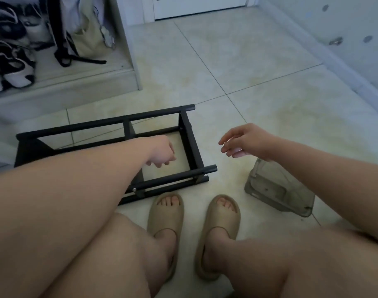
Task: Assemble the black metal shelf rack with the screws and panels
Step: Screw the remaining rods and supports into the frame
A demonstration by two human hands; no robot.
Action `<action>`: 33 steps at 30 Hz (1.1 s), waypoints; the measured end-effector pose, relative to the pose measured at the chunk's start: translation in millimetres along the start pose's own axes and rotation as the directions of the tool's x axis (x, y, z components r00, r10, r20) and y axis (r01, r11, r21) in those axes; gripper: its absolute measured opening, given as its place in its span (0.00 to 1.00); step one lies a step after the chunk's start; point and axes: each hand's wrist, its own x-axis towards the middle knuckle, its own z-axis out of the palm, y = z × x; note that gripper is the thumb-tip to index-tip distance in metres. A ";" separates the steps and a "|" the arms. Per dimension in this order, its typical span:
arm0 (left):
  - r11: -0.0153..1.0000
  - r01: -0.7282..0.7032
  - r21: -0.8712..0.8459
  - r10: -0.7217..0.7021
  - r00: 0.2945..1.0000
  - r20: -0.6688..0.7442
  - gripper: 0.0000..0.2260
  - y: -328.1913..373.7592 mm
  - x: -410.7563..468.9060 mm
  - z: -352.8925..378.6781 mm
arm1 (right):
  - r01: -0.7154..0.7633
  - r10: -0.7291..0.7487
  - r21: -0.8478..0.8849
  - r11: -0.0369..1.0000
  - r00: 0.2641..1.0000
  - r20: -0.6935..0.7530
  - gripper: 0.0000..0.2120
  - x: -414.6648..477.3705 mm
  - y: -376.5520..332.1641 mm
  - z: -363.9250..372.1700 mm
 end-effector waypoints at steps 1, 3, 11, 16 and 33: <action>0.999 -0.016 0.031 0.016 1.000 0.000 0.10 2.1 11.3 1.3 | -0.014 0.014 -0.013 1.000 1.000 0.012 0.06 11.1 4.9 3.1; 0.995 -0.042 0.085 0.040 0.999 0.022 0.11 8.3 33.0 7.4 | -0.030 0.030 -0.015 0.999 0.999 0.024 0.07 31.2 17.7 13.2; 0.962 0.072 -0.264 -0.032 0.988 0.151 0.14 2.6 114.2 60.4 | 0.043 -0.025 0.312 0.949 0.998 -0.063 0.11 77.0 86.9 58.9; 0.881 0.084 -0.466 0.000 0.984 0.178 0.17 -11.3 136.8 83.0 | 0.084 -0.060 0.444 0.892 0.996 -0.067 0.13 79.2 117.3 70.0; 0.787 -0.042 -0.616 0.125 0.988 0.092 0.19 -18.8 155.7 109.0 | 0.166 -0.195 0.415 0.894 0.980 0.028 0.10 54.1 150.7 87.9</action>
